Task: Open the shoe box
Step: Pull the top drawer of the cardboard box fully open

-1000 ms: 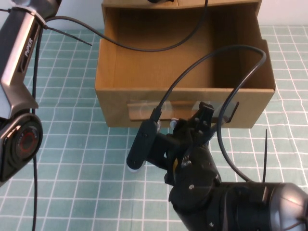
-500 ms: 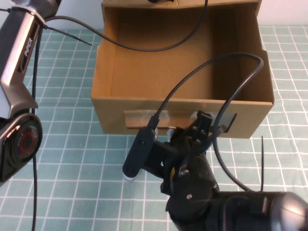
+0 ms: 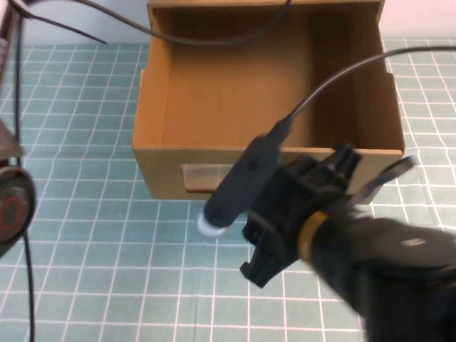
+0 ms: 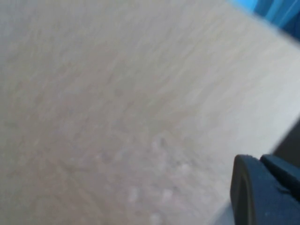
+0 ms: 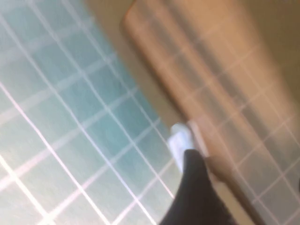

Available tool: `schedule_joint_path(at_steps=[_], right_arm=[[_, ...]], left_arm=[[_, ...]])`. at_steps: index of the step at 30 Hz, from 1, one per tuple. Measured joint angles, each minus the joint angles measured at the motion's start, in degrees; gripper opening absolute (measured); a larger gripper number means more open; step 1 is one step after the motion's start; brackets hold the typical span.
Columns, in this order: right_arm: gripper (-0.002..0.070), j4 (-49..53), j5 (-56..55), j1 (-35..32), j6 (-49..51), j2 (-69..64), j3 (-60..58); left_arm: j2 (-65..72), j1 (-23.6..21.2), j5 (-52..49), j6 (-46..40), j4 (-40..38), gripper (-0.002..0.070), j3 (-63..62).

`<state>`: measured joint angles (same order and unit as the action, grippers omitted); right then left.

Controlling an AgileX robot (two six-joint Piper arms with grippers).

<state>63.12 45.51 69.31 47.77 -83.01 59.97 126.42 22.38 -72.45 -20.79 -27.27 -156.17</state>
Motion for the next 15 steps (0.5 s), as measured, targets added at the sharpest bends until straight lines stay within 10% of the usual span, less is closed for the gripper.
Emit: schedule_joint_path(at_steps=[10, 15], right_arm=[[0.0046, -7.72, -6.94, 0.42, -3.69, 18.18, 0.0], [-0.0004, -6.67, -10.13, 0.42, -3.92, 25.44, 0.0]], left_arm=[[-12.89, 0.0, -0.38, 7.36, -4.62, -0.0005, -0.35], [-20.81, 0.0, -0.71, 8.47, -4.87, -0.0005, 3.88]])
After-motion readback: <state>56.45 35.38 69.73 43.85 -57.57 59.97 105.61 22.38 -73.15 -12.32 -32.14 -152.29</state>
